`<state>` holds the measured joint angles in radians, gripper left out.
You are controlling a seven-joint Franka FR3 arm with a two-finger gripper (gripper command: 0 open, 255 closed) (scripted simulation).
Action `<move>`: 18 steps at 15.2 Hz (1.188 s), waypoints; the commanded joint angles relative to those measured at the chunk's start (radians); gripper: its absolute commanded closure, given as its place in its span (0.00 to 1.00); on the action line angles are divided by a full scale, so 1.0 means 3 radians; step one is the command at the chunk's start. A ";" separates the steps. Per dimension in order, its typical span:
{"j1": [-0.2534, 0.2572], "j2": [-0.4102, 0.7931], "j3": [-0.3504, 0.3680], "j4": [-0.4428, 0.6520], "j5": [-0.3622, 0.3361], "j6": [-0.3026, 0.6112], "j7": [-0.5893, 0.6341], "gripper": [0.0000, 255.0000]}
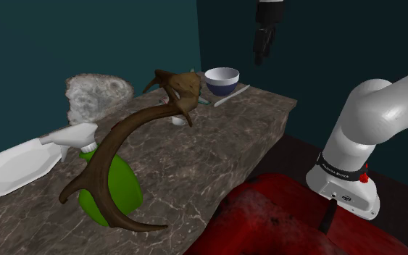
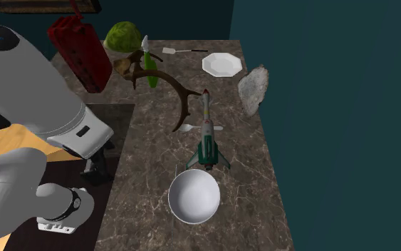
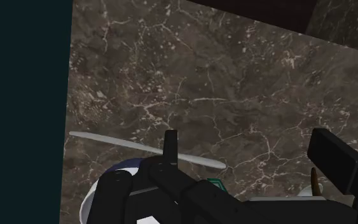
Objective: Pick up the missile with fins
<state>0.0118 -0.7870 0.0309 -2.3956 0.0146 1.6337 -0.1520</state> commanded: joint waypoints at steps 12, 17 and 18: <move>0.0367 0.1383 -0.0059 0.0688 -0.0121 0.0739 -0.1062 0.00; 0.0508 0.1966 -0.0007 0.1107 -0.0146 0.0926 -0.1501 0.00; 0.0534 0.2079 0.0009 0.1195 -0.0152 0.0954 -0.1585 0.00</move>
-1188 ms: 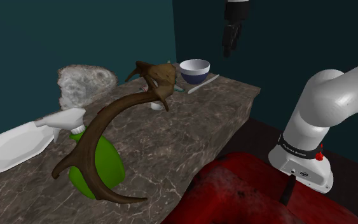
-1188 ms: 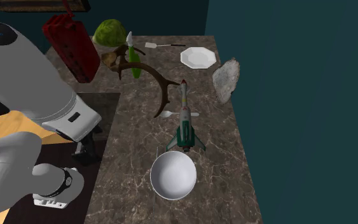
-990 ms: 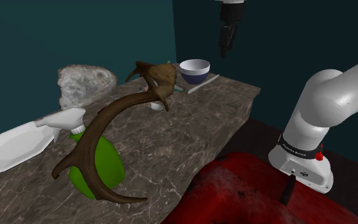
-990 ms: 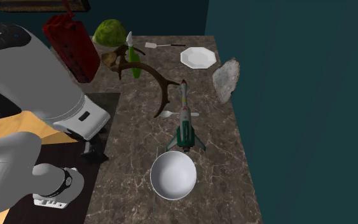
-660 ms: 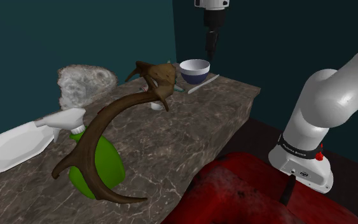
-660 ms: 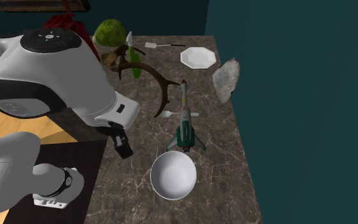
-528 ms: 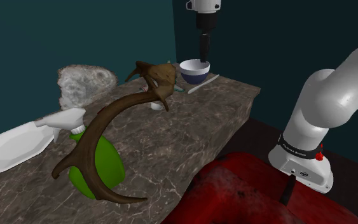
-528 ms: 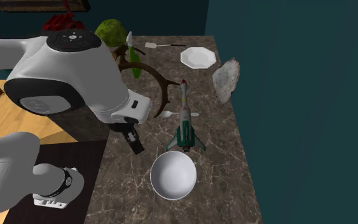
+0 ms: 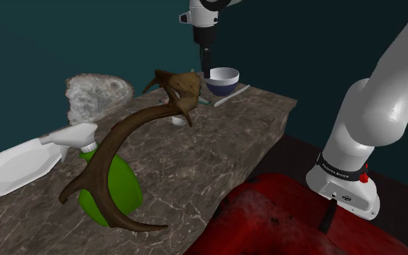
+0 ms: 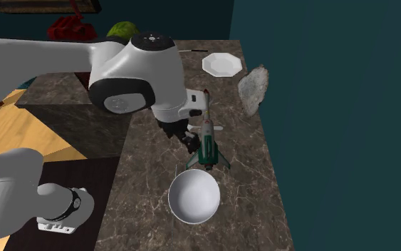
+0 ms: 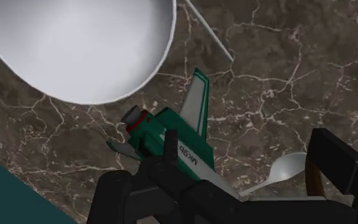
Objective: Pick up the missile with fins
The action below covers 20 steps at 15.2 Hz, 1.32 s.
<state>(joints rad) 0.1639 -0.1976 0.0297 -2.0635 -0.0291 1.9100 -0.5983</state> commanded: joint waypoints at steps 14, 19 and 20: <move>0.0390 0.1527 0.0358 0.1406 -0.0224 0.0171 -0.1117 0.00; 0.0391 0.1570 0.0351 0.1241 -0.0237 0.0378 -0.1100 0.00; 0.0391 0.1581 0.0350 0.1211 -0.0240 0.0419 -0.1096 0.00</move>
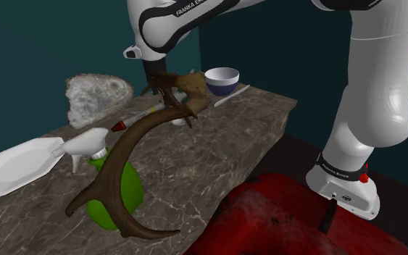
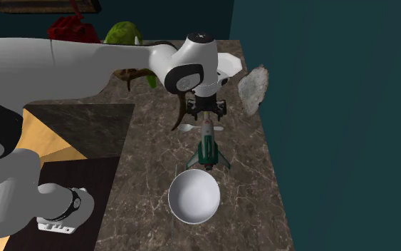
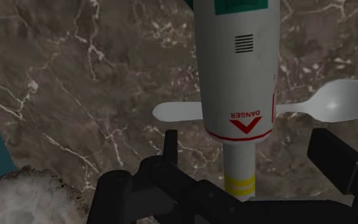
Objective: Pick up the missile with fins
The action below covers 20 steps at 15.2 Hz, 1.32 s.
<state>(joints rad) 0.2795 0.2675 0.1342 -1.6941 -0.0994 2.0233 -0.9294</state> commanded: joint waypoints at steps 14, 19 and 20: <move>0.0006 0.0037 0.0001 -0.0038 -0.0008 0.0065 0.0010 1.00; 0.0006 -0.0012 0.0006 0.0120 0.0007 -0.0141 -0.0008 1.00; 0.0006 -0.0019 0.0007 0.0155 0.0010 -0.0183 -0.0012 1.00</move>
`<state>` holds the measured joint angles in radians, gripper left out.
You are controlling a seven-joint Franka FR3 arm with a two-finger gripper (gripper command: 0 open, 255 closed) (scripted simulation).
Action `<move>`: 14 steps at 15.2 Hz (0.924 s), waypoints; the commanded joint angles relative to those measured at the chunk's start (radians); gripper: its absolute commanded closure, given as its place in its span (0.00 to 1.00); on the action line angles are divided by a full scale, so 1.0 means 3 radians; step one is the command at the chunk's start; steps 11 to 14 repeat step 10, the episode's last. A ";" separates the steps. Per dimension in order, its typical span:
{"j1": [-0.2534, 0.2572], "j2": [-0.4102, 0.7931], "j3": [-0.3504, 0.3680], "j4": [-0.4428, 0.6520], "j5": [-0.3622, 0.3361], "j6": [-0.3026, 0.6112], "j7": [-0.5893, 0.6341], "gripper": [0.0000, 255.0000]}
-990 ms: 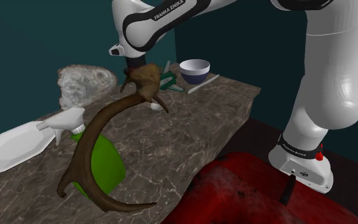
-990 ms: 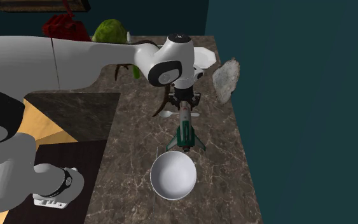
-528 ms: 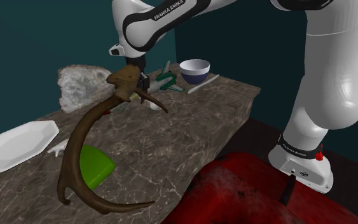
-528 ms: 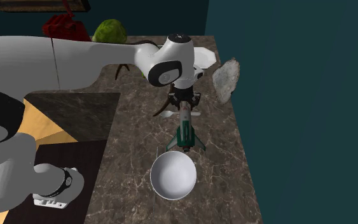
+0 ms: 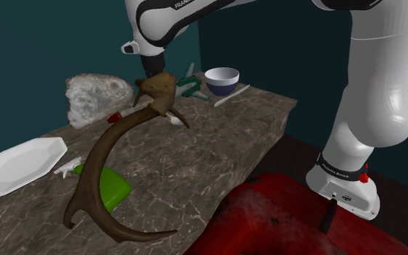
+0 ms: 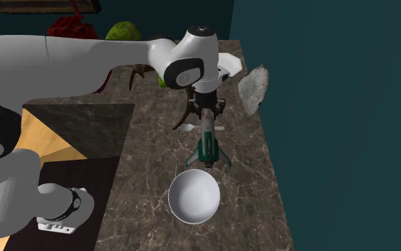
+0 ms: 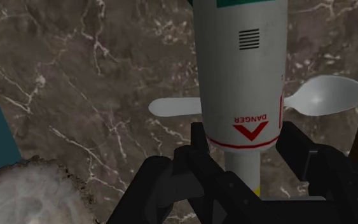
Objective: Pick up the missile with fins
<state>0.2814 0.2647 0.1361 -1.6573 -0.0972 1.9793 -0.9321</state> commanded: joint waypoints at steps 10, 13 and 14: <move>0.0005 -0.0045 0.0006 0.0348 0.0017 -0.0387 -0.0027 1.00; 0.0005 -0.0045 0.0006 0.0348 0.0017 -0.0387 -0.0027 1.00; 0.0005 -0.0045 0.0006 0.0348 0.0017 -0.0387 -0.0027 1.00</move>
